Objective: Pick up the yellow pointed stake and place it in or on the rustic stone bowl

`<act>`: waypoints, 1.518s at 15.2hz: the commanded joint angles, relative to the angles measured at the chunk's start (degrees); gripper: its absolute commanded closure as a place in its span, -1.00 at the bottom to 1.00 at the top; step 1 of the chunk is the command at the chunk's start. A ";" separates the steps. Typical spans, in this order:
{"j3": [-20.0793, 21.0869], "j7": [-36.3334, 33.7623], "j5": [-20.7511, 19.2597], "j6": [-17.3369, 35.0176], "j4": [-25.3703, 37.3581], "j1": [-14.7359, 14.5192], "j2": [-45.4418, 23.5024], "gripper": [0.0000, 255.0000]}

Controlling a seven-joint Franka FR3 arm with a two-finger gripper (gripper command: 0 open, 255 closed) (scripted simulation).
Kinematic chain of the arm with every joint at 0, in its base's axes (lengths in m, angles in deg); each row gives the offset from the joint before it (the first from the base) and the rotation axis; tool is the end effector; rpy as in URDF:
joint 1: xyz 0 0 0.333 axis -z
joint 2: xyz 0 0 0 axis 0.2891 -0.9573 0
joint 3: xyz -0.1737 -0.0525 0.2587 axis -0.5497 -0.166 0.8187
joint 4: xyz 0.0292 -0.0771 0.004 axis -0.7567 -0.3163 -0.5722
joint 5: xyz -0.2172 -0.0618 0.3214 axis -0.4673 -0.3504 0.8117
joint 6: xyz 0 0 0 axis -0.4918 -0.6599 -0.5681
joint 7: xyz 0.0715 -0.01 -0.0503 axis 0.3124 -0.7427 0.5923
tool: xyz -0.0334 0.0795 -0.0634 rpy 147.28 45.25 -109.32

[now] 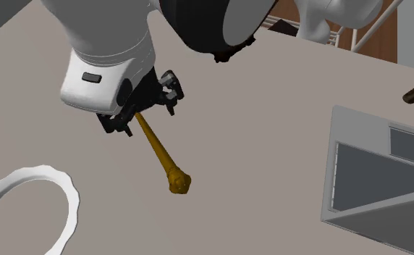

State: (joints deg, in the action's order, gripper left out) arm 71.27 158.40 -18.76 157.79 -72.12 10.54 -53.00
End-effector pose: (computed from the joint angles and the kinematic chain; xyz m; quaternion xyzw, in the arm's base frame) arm 0.6579 -0.0582 0.5134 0.7816 0.6230 0.0311 0.0085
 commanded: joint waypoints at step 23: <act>1.27 3.49 0.76 4.95 -0.43 -0.19 -4.59 1.00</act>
State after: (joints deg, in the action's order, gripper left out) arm 72.35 161.94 -18.10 158.66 -72.24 10.45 -56.58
